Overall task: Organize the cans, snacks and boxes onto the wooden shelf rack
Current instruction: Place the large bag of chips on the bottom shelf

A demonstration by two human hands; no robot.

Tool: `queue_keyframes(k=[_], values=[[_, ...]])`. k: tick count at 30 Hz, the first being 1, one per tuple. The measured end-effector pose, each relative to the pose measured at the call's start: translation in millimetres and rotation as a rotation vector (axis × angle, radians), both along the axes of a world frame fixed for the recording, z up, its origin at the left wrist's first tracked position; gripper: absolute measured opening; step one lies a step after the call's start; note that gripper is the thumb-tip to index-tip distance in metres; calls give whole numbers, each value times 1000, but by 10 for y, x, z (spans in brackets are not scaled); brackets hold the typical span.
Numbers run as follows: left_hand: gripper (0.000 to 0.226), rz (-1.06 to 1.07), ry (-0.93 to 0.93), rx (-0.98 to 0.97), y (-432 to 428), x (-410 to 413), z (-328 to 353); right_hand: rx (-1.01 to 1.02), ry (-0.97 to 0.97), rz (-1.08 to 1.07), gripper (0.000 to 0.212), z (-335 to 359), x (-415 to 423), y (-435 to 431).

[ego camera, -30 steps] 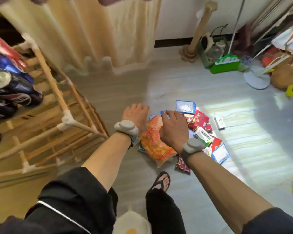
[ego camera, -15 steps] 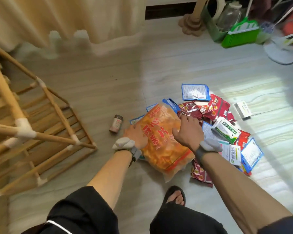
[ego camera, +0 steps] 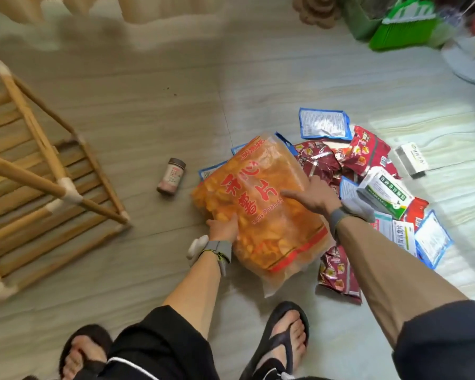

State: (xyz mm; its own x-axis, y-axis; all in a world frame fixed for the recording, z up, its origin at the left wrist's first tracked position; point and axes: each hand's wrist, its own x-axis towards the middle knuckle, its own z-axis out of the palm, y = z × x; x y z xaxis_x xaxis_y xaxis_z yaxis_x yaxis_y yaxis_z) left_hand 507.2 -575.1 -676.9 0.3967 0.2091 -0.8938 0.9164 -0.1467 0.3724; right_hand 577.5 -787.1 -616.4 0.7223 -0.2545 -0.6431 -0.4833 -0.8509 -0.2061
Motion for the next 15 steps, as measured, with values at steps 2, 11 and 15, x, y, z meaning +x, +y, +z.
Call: queue_keyframes(k=[2, 11, 15], values=[[74, 23, -40, -20, 65, -47, 124, 10, 30, 37, 69, 129, -65, 42], [82, 159, -192, -113, 822, -573, 889, 108, 28, 109, 29, 628, -580, 472], [99, 218, -216, -86, 1341, -955, 893, 168, 37, 106, 46, 744, -943, 1010]])
